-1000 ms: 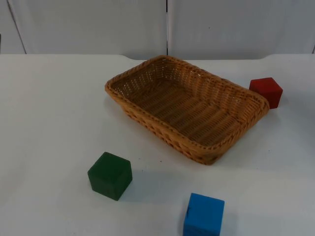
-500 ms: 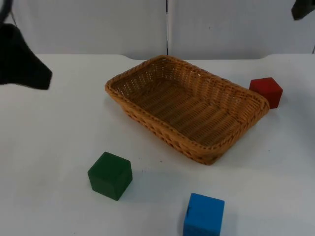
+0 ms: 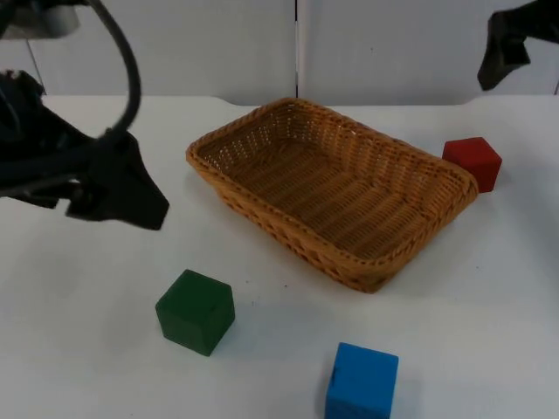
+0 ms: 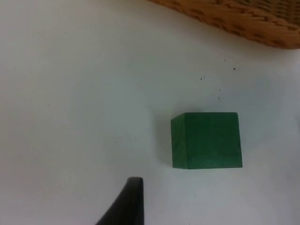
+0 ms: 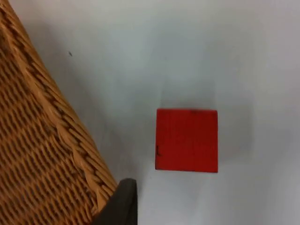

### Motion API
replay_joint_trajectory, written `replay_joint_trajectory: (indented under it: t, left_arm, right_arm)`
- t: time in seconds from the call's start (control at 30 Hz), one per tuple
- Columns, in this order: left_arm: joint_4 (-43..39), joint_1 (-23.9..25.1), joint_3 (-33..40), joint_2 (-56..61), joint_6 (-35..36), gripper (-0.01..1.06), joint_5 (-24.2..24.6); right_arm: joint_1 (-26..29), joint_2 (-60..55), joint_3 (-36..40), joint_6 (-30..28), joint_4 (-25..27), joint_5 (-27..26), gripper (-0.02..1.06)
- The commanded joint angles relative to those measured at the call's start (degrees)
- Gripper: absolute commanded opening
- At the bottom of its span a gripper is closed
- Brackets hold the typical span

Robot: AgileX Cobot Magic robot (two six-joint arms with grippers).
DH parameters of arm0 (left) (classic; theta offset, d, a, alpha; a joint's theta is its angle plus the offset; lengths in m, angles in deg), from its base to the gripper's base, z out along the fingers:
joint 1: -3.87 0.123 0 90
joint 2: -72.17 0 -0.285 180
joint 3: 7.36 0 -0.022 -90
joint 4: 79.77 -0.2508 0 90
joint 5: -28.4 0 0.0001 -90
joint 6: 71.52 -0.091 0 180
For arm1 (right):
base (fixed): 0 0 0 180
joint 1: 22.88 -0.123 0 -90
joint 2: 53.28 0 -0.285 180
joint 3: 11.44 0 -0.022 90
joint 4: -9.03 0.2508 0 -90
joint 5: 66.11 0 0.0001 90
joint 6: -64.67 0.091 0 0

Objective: Pick up one cube with each hand and place exactly two cubes into the same basket, leaving the remaining cube outside.

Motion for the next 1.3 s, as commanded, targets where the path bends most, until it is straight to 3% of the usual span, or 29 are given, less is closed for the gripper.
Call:
replay_joint_trajectory:
  t: [0.0,0.27,0.6,0.8,1.0,1.27]
  left_arm:
    - [-0.15,-1.22,-0.28,-1.64,0.1,1.02,-1.9]
    - [-1.03,-1.58,-3.75,-7.67,2.5,1.02,-0.47]
    - [-10.61,-7.3,-9.48,-15.15,12.38,1.02,0.0]
    - [-14.71,-9.36,-10.96,-20.59,18.44,1.02,-0.62]
    - [-17.36,-9.36,-11.28,-23.99,21.82,1.02,-3.08]
    - [-18.61,-9.36,-11.28,-26.65,22.36,1.02,-5.04]
  right_arm:
    - [-0.34,-1.12,-0.82,-0.62,0.28,0.31,1.05]
    - [-0.34,-4.6,-2.26,-0.69,0.56,-0.04,1.05]
    - [-0.34,-10.34,-9.24,-0.69,1.29,1.6,1.05]
    - [-0.76,-12.89,-11.41,-3.33,4.51,1.73,1.05]
    - [-0.94,-14.77,-11.51,-3.47,4.61,0.16,1.05]
    - [-0.94,-16.98,-11.51,-3.47,4.61,-0.53,1.05]
